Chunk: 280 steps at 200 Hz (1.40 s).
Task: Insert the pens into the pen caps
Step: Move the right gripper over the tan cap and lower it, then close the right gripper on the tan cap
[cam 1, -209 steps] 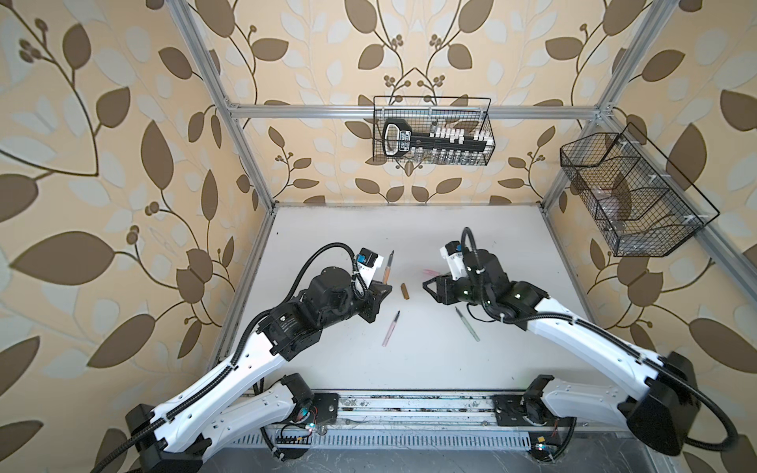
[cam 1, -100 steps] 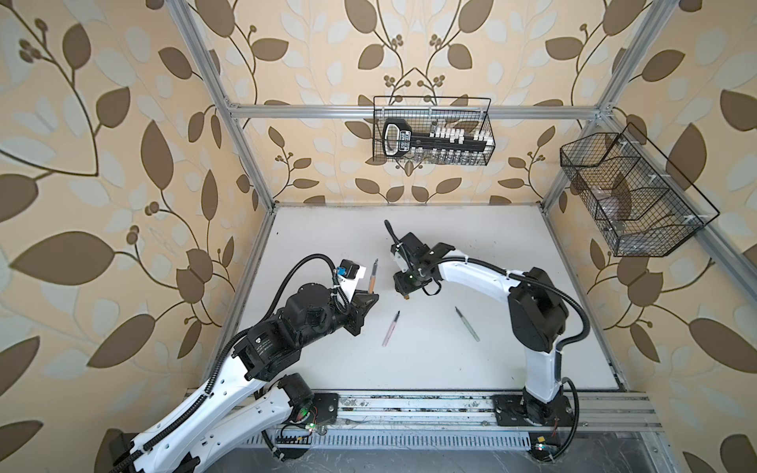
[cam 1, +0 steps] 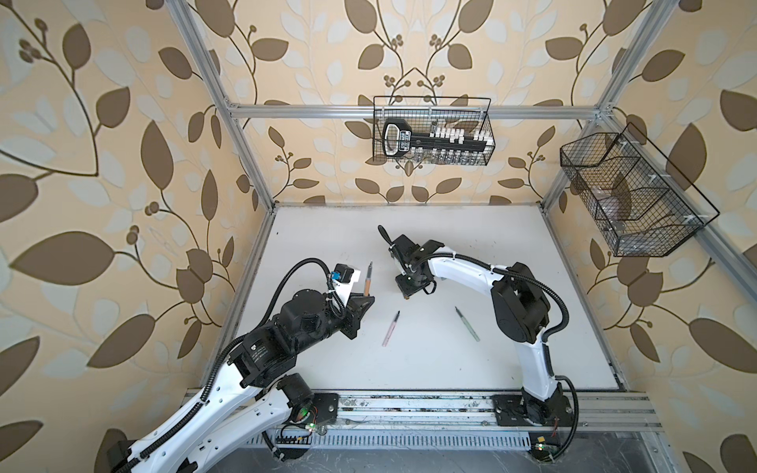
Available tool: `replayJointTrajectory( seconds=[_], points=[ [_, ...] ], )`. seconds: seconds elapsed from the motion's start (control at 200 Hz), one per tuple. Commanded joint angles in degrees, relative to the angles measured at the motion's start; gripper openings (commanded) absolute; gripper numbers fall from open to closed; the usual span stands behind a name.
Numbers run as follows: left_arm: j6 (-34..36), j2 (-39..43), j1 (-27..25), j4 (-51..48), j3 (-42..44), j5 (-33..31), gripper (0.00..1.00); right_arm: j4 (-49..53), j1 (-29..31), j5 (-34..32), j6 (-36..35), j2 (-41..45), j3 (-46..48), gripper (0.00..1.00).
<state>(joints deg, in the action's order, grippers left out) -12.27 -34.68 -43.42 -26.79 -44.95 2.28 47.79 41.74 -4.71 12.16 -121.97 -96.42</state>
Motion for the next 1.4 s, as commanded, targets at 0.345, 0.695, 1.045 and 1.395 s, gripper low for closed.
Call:
replayJointTrajectory(
  seconds=[0.345, 0.695, 1.045, 1.395],
  points=[
    [-0.4, -1.9, 0.2, 1.7, -0.4, -0.9, 0.06, -1.1, 0.5, 1.1, -1.6, -5.2, -3.2, 0.43],
    [-0.2, -2.9, 0.2, 1.5, -0.8, -0.9, 0.08, -1.7, -0.2, 1.8, -1.0, -6.6, -3.2, 0.42],
    [-0.1, -2.8, 0.2, 1.6, -0.5, -0.8, 0.08, -1.2, -0.3, -1.5, -1.4, -7.2, -2.9, 0.34],
    [0.1, -4.4, 0.2, 1.6, -0.6, -0.5, 0.10, -1.4, -0.4, 0.4, -4.2, -8.0, -3.5, 0.36]
  ],
)
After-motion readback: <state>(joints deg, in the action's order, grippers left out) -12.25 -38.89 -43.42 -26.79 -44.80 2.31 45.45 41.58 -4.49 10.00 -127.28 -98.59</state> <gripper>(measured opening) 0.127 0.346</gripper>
